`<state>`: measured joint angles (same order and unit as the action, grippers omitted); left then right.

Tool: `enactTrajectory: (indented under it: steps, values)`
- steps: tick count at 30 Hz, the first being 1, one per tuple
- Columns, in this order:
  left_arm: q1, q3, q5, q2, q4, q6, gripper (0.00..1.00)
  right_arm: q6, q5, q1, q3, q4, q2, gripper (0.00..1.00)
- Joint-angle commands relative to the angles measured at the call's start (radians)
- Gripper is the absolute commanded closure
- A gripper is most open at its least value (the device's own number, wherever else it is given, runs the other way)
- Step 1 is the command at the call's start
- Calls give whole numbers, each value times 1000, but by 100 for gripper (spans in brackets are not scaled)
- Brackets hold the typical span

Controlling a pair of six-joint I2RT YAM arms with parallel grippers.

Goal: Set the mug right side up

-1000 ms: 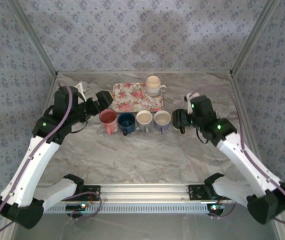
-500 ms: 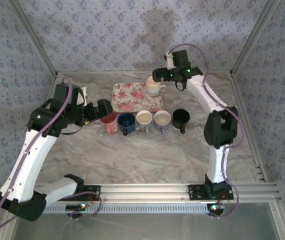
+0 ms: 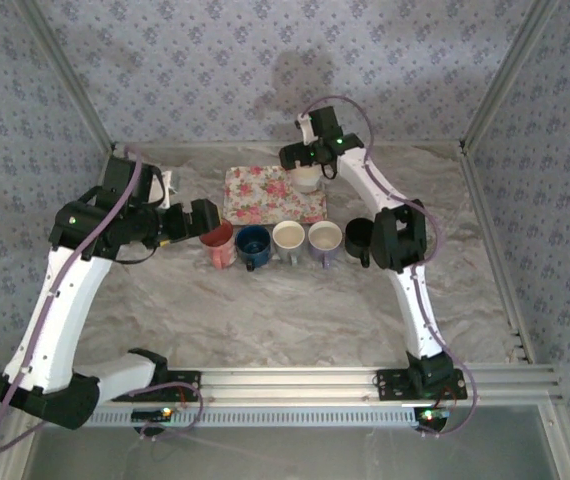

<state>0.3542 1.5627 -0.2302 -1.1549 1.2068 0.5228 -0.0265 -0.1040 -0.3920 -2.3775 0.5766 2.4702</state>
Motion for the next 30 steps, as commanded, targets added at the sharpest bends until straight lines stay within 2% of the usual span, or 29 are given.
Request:
enactTrajectory:
  steps: [1, 6, 20, 30]
  values:
    - [-4, 13, -21, 0, 24, -33, 1, 51, 26, 3, -59, 57, 47, 0]
    - [-6, 1, -23, -5, 23, -36, 1, 94, 81, -6, -76, 58, 87, 0]
    - [-12, -34, -32, -11, 8, -29, 1, 96, 85, -10, -71, 43, 137, 0]
    - [-31, -67, -43, 9, 5, -17, 1, 90, 102, -15, -48, 36, 149, 9]
